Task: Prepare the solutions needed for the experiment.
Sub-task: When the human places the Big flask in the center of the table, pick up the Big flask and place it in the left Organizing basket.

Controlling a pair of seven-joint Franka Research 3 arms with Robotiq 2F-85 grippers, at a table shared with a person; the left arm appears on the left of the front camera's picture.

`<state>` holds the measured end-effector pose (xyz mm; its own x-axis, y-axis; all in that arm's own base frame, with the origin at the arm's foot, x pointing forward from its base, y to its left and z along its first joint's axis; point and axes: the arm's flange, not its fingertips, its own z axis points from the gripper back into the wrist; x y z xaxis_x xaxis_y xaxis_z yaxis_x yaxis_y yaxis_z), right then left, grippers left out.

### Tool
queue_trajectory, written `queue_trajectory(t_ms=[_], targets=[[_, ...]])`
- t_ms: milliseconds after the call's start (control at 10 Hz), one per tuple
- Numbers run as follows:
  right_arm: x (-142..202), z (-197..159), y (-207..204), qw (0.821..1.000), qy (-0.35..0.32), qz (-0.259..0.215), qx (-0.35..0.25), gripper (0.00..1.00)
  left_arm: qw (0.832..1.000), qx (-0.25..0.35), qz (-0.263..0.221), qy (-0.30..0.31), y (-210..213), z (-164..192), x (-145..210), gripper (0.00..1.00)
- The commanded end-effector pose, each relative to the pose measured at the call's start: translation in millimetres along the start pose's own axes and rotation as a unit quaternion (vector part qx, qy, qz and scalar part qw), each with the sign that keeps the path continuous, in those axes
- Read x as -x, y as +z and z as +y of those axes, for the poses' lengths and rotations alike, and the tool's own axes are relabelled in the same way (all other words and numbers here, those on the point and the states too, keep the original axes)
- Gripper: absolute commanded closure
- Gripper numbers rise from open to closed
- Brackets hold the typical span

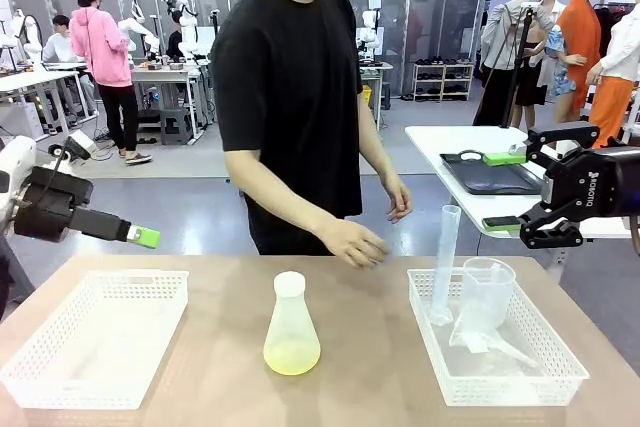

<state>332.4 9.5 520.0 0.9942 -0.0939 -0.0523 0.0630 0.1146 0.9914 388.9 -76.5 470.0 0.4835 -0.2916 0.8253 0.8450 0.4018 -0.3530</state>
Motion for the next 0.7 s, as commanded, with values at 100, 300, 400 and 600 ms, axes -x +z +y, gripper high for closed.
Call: queue_trajectory(t_ms=[100,300,400,600], targets=[[-1,1,0,1.0,-0.001,0.0,-0.004,0.15,0.976,-0.051,-0.034,-0.207,-11,1,9,0.0],[-1,1,0,1.0,-0.001,0.0,-0.004,0.15,0.967,-0.063,-0.027,-0.244,-13,-7,11,0.0],[-1,1,0,1.0,-0.001,0.0,-0.004,0.15,0.966,-0.054,-0.026,-0.252,-11,-6,10,0.0],[-1,1,0,1.0,-0.001,0.0,-0.004,0.15,0.968,-0.047,-0.017,-0.245,-6,-5,3,0.0]])
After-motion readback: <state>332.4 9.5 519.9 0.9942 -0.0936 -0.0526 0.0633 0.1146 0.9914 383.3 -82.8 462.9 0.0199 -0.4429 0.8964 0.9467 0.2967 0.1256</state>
